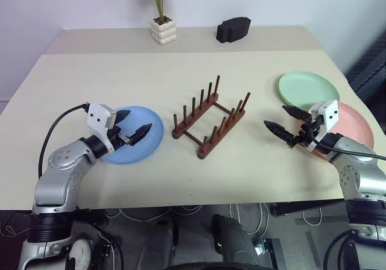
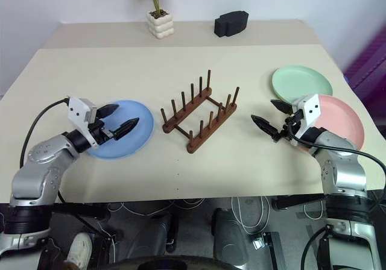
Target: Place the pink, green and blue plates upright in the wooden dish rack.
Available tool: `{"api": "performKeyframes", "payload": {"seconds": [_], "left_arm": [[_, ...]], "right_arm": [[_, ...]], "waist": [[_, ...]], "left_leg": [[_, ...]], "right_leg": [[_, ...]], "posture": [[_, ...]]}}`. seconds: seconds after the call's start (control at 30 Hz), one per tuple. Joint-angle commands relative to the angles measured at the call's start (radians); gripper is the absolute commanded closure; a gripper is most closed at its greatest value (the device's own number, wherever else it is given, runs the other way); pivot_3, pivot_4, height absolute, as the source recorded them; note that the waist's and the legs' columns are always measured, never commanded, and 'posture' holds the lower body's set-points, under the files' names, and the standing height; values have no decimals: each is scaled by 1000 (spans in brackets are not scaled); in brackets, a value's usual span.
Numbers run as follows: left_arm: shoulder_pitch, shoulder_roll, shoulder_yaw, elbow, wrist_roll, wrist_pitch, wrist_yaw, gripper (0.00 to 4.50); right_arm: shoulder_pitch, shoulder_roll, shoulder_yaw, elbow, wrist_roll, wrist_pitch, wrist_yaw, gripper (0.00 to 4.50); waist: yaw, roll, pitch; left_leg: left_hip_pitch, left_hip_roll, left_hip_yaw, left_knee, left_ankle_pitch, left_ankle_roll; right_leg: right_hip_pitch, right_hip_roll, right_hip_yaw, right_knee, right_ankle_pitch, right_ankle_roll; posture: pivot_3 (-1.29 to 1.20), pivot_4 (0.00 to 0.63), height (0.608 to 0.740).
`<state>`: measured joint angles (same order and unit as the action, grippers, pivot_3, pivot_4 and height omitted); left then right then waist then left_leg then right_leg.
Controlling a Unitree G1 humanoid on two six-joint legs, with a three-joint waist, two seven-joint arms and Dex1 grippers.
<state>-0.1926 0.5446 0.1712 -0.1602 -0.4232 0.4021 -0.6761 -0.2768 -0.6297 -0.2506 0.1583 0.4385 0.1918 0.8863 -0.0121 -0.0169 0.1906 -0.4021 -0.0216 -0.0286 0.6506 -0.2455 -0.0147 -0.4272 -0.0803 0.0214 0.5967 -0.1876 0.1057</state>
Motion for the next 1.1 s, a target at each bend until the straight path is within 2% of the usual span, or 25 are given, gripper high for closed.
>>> {"api": "performKeyframes", "payload": {"seconds": [0.03, 0.27, 0.53, 0.8, 0.97, 1.1], "left_arm": [[-2, 7, 10, -50, -1, -1, 12, 0], [13, 18, 20, -125, -22, 48, 44, 0], [72, 35, 54, -201, -47, 92, 49, 0], [136, 104, 92, -245, -178, 166, -70, 0], [177, 152, 22, -306, -215, 218, -135, 0], [142, 163, -131, -332, -153, 230, -146, 0]], "right_arm": [[-26, 8, -4, -28, 5, -14, -8, 28], [-58, 21, 11, 7, -7, -25, -7, 28], [-25, 27, 30, -39, -10, -11, -9, 28], [-44, 48, 48, -36, -20, -22, -27, 28], [-8, 69, 58, -79, -22, -20, -41, 28], [46, 71, 56, -163, -3, 12, -54, 28]], "waist": [[0, 0, 0], [1, 0, 0], [-1, 0, 0], [-2, 0, 0], [1, 0, 0], [1, 0, 0]], "left_leg": [[0, 0, 0, 0, 0, 0], [0, 0, 0, 0, 0, 0], [0, 0, 0, 0, 0, 0], [0, 0, 0, 0, 0, 0], [0, 1, 0, 0, 0, 0], [0, 1, 0, 0, 0, 0]], "right_leg": [[0, 0, 0, 0, 0, 0], [0, 0, 0, 0, 0, 1], [0, 0, 0, 0, 0, 0], [0, 0, 0, 0, -1, -1], [0, 0, 0, 0, -1, -1], [0, 0, 0, -1, -1, -1]], "posture": [[0, 150, 736], [0, 150, 736], [0, 150, 736], [0, 150, 736], [0, 150, 736], [0, 150, 736]]}}
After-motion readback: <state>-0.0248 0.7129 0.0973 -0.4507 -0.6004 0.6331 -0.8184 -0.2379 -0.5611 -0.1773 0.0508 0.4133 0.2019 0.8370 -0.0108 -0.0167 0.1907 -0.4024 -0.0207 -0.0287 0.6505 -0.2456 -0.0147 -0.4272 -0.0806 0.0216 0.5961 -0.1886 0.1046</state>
